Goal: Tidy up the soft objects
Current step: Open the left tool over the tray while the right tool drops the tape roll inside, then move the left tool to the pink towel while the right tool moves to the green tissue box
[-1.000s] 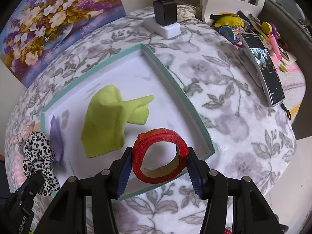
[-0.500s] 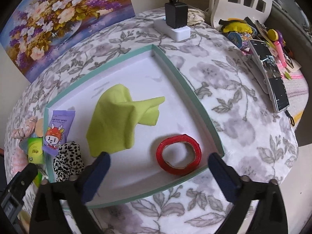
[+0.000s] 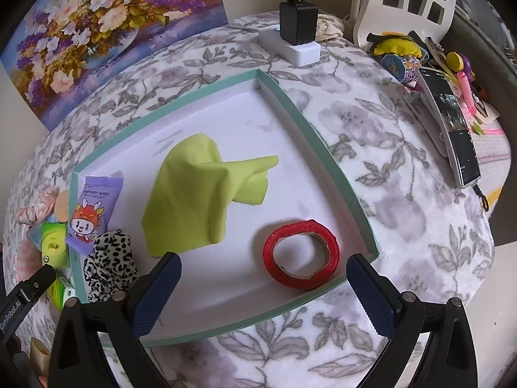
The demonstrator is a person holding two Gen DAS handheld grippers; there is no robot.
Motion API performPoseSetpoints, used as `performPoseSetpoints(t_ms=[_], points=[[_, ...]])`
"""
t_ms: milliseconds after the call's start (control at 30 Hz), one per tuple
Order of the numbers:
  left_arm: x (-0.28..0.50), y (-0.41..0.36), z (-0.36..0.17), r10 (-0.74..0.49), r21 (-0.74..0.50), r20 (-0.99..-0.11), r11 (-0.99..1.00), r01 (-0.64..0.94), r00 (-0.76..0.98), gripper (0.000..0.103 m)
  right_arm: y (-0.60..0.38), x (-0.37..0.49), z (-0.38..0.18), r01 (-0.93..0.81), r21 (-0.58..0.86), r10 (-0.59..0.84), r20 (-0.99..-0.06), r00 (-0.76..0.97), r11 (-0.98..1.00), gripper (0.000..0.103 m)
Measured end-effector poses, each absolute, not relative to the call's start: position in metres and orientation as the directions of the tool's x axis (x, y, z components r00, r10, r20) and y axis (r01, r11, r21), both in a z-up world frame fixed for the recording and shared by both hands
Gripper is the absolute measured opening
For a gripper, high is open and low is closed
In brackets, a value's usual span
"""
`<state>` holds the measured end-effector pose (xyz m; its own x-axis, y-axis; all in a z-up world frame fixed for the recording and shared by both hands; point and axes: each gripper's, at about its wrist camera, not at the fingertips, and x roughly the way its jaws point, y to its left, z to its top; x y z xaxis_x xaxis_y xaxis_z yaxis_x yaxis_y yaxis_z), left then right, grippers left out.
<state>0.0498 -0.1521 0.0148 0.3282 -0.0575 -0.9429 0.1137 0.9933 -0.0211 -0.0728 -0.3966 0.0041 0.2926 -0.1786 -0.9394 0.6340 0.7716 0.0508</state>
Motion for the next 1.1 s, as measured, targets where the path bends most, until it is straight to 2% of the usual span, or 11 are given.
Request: performPoseSetpoints(t_ms=[433, 767, 967, 1100], points=[[0.067, -0.099, 0.024, 0.028, 0.003, -0.926, 0.998, -0.066, 0.377, 0.088, -0.364, -0.057, 0.011, 0.56, 0.052, -0.158, -0.934, 0.32, 0.827, 0.103], [0.077, -0.051, 0.035, 0.108, 0.032, -0.908, 0.981, -0.191, 0.405, 0.088, -0.297, -0.027, 0.025, 0.407, 0.046, -0.118, -0.922, 0.369, 0.912, 0.103], [0.081, -0.029, 0.038, 0.164, 0.079, -0.889, 0.975, -0.208, 0.429, 0.088, -0.26, -0.012, 0.022, 0.32, 0.052, -0.075, -0.925, 0.372, 0.946, 0.103], [0.085, -0.011, 0.036, 0.15, 0.061, -0.896, 0.974, -0.22, 0.418, 0.088, -0.241, -0.004, 0.02, 0.286, 0.083, -0.033, -0.926, 0.376, 0.955, 0.103]])
